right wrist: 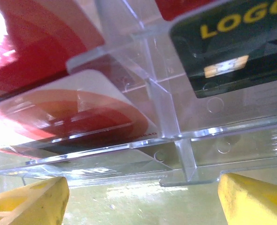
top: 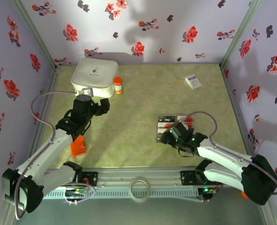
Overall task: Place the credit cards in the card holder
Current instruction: Move the storage box to the center of the table.
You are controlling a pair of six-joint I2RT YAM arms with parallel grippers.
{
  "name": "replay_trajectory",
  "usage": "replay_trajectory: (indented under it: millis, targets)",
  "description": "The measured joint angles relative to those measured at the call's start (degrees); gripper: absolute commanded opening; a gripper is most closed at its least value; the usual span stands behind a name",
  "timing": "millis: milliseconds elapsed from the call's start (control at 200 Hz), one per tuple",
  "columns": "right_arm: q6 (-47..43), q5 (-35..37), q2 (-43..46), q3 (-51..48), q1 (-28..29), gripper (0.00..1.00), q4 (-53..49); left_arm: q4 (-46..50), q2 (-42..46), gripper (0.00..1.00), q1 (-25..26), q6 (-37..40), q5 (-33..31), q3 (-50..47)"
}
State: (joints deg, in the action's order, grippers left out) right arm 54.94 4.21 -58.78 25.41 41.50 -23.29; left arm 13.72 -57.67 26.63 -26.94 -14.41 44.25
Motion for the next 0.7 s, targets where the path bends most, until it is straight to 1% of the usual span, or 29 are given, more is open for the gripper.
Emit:
replay_trajectory:
  millis: [330,700]
  targets:
    - [-4.0,-0.9,-9.4,5.4,-2.8,0.84,4.7,0.0,0.0,1.0,0.0,0.0,0.0,-0.5]
    - [-9.2,-3.1,-19.7,13.2,-7.7,0.84,7.8,0.1,0.0,1.0,0.0,0.0,0.0,-0.5]
